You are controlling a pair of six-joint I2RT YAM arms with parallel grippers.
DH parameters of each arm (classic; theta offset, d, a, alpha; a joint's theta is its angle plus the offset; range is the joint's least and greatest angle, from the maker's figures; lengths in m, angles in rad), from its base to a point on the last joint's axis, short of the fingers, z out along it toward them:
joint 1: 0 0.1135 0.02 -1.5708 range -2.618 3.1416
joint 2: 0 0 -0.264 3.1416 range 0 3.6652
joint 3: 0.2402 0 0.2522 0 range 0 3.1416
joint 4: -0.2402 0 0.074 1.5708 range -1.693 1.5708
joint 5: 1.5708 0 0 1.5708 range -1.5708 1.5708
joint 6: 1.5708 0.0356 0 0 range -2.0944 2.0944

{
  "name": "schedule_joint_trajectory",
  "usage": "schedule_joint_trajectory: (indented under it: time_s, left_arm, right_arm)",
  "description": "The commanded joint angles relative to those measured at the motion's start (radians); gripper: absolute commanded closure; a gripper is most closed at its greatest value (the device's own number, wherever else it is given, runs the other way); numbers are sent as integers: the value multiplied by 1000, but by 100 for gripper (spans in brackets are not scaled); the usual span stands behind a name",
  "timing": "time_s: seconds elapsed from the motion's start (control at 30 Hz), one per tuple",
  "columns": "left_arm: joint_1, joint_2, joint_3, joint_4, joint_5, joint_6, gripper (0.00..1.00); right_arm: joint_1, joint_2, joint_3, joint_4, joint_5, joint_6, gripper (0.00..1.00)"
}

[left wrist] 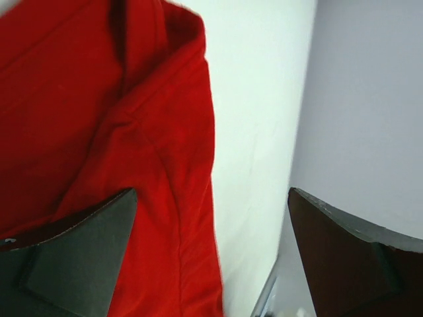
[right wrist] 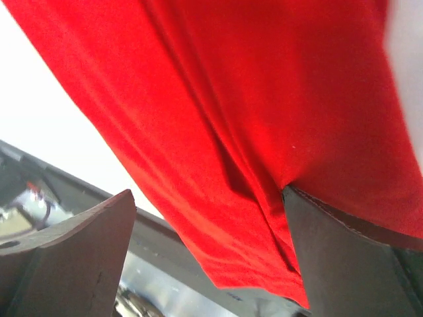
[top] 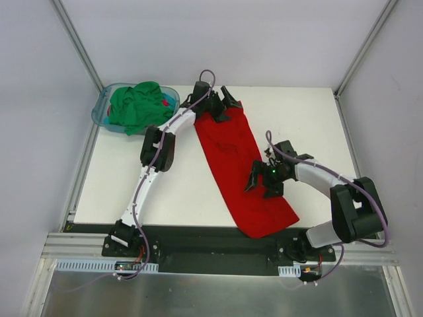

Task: Fold and stack the t-shirts
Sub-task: Rotate the tshirt 90 degrees

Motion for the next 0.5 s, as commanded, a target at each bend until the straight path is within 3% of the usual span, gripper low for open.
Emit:
schedule_joint_trajectory:
  time_s: [0.0, 0.2, 0.47]
  left_arm:
    - [-5, 114, 45, 313, -83, -244, 1]
    - [-39, 197, 134, 373, -225, -258, 1]
    - [-77, 251, 202, 422, -443, -246, 1]
  right_arm:
    - [132, 54, 9, 32, -125, 41, 4]
    - [281, 186, 115, 88, -133, 64, 4]
    - [353, 314, 283, 108, -135, 64, 4]
